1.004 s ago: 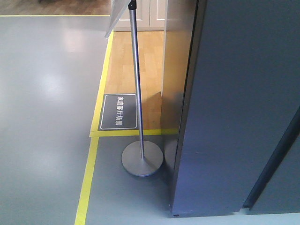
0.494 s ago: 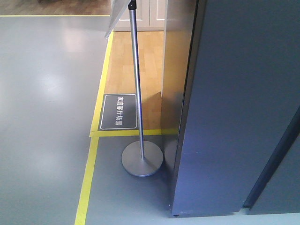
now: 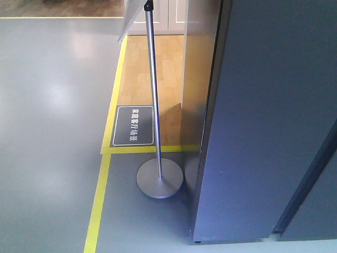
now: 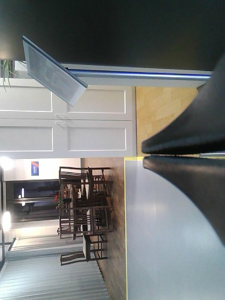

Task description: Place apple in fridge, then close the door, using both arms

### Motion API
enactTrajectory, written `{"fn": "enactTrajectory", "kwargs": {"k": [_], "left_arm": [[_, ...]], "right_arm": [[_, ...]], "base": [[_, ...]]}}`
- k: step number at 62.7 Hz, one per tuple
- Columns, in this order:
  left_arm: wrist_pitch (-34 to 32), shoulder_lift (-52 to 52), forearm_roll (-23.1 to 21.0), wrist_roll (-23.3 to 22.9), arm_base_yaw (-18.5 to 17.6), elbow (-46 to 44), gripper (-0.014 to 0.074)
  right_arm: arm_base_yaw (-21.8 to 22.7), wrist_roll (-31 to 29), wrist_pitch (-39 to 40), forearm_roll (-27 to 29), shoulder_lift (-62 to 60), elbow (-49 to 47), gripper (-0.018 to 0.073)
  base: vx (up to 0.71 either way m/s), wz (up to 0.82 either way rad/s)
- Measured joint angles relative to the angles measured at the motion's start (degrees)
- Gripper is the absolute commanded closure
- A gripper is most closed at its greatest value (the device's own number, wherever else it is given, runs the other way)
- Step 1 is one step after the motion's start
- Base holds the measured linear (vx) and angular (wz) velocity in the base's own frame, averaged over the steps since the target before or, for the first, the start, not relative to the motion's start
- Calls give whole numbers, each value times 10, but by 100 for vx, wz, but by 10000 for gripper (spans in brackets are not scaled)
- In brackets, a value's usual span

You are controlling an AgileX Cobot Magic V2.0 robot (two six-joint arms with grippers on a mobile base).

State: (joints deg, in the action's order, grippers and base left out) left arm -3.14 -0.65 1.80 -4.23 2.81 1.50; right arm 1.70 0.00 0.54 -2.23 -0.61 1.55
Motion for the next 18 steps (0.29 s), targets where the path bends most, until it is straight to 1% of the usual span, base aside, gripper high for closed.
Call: {"fn": "enactTrajectory", "kwargs": {"k": [18], "left_arm": [[0,0,0,0,0,0,603]], "right_arm": [[0,0,1,0,0,0,566]], "base": [[0,0]]}}
